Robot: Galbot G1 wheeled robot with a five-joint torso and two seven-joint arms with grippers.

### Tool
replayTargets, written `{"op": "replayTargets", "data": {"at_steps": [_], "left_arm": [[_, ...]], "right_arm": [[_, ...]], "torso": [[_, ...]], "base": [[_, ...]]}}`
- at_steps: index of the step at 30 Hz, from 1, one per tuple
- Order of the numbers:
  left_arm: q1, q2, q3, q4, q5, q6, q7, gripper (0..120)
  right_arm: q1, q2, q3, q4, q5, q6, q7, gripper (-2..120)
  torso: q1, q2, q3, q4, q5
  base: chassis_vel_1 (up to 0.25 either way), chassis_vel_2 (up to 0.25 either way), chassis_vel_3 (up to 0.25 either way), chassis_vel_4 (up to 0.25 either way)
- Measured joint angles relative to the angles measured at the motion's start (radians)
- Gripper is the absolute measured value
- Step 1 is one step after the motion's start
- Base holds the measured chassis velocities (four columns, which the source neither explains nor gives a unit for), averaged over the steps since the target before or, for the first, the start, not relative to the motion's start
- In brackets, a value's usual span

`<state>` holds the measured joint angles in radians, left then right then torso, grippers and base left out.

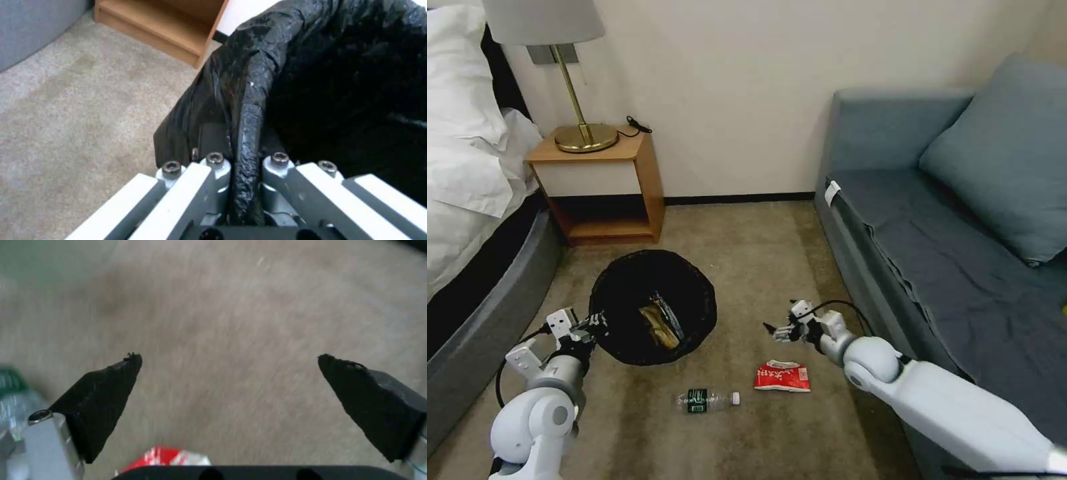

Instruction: Pick up the trash bin, then pick up the garbage on the floor and place it into the trash bin.

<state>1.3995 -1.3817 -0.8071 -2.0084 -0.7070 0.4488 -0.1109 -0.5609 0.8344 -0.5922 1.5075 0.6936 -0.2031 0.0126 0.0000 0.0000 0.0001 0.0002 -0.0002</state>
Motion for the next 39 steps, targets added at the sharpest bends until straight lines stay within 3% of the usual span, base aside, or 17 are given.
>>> {"op": "replayTargets", "data": {"at_steps": [7, 11, 13, 16, 24, 39], "left_arm": [[0.0, 0.014, -0.009, 0.022, -0.005, -0.013, 0.021, 3], [-0.002, 0.02, -0.012, 0.03, -0.009, -0.017, 0.028, 3], [-0.002, 0.02, -0.012, 0.031, -0.009, -0.018, 0.029, 3], [-0.006, 0.019, -0.012, 0.037, -0.009, -0.02, 0.031, 3], [-0.014, 0.014, -0.016, 0.055, -0.005, -0.025, 0.034, 3], [-0.023, 0.018, -0.026, 0.087, -0.005, -0.037, 0.042, 3]], "right_arm": [[0.097, 0.027, -0.119, -0.118, -0.022, -0.063, -0.102, 100], [0.182, 0.053, -0.207, -0.247, -0.069, -0.098, -0.257, 100], [0.193, 0.059, -0.216, -0.27, -0.073, -0.098, -0.28, 100], [0.247, 0.088, -0.252, -0.396, -0.115, -0.079, -0.422, 100], [0.303, 0.138, -0.306, -0.541, -0.158, -0.031, -0.64, 100], [0.283, 0.269, -0.316, -0.741, -0.211, 0.016, -0.683, 100]], "torso": [[0.0, 0.0, 0.0, -0.0001, 0.0002], [0.0, 0.0, 0.0, -0.0003, 0.0004], [0.0, 0.0, 0.0, -0.0002, 0.0002], [0.0, 0.0, 0.0, -0.0004, 0.0002], [0.0, 0.0, 0.0, -0.0003, 0.0001], [0.0, 0.0, 0.0, -0.0002, 0.0001]], "base": [[0.0, 0.0, 0.0, 0.0], [0.0, 0.0, 0.0, 0.0], [0.0, 0.0, 0.0, 0.0], [0.0, 0.0, 0.0, 0.0], [0.0, 0.0, 0.0, 0.0], [0.0, 0.0, 0.0, 0.0]]}}
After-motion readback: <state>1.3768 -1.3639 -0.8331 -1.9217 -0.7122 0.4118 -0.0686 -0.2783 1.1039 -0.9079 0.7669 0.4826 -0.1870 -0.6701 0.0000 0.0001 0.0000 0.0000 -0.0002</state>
